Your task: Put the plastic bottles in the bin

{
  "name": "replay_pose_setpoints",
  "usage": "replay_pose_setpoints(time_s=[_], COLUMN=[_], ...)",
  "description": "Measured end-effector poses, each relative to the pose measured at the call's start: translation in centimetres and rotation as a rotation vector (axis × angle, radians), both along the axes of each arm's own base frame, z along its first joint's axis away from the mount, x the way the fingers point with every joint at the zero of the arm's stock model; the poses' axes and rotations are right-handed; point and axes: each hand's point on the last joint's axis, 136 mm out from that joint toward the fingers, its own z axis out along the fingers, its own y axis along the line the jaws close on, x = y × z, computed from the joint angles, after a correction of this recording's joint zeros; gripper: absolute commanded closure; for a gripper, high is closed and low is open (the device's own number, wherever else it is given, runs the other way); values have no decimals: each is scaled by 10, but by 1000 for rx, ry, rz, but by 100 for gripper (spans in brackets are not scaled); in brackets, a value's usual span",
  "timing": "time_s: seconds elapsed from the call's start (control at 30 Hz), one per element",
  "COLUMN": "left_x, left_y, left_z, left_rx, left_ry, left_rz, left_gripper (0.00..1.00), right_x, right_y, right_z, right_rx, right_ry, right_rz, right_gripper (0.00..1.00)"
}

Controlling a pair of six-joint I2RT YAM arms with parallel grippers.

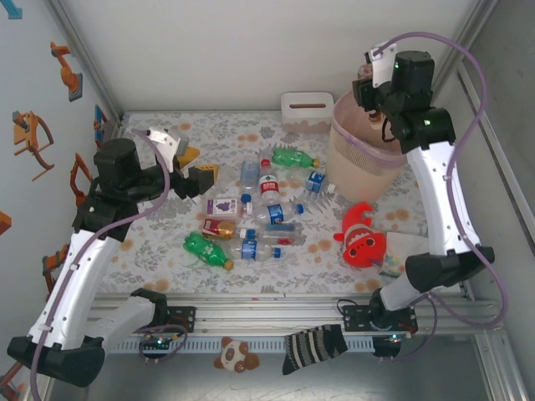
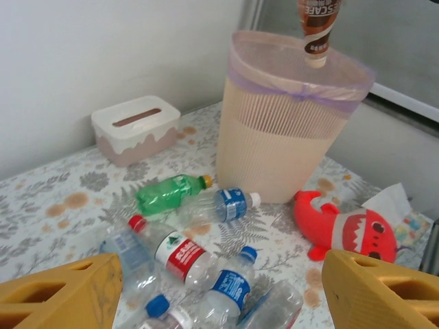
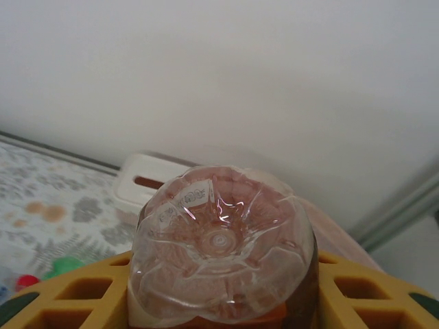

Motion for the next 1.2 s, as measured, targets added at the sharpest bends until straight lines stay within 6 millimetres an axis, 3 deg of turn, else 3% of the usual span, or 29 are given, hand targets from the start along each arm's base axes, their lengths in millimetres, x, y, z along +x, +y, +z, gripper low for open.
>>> replay_pose_setpoints(time_s=[0.23, 0.43, 0.7, 0.83, 1.2], left_x=[3, 6, 13, 19, 20], left_y=[9, 15, 22, 24, 24], left_z=[-37, -65, -112, -119, -112], left_rx=[84, 162, 238, 242, 226], left_ry=[62, 101, 181, 205, 174], left_rz=[34, 49, 68, 74, 77], left_gripper=[24, 24, 26, 26, 26], right_x=[46, 66, 80, 80, 91], right_y=[-27, -39, -54, -62, -77], right_z=[-65, -119, -175, -204, -284], right_rx=[-194, -345, -408, -406, -390], right_ry=[157, 281, 404, 467, 626], right_rz=[-53, -37, -22, -7, -25], right_gripper=[50, 50, 51, 51, 49])
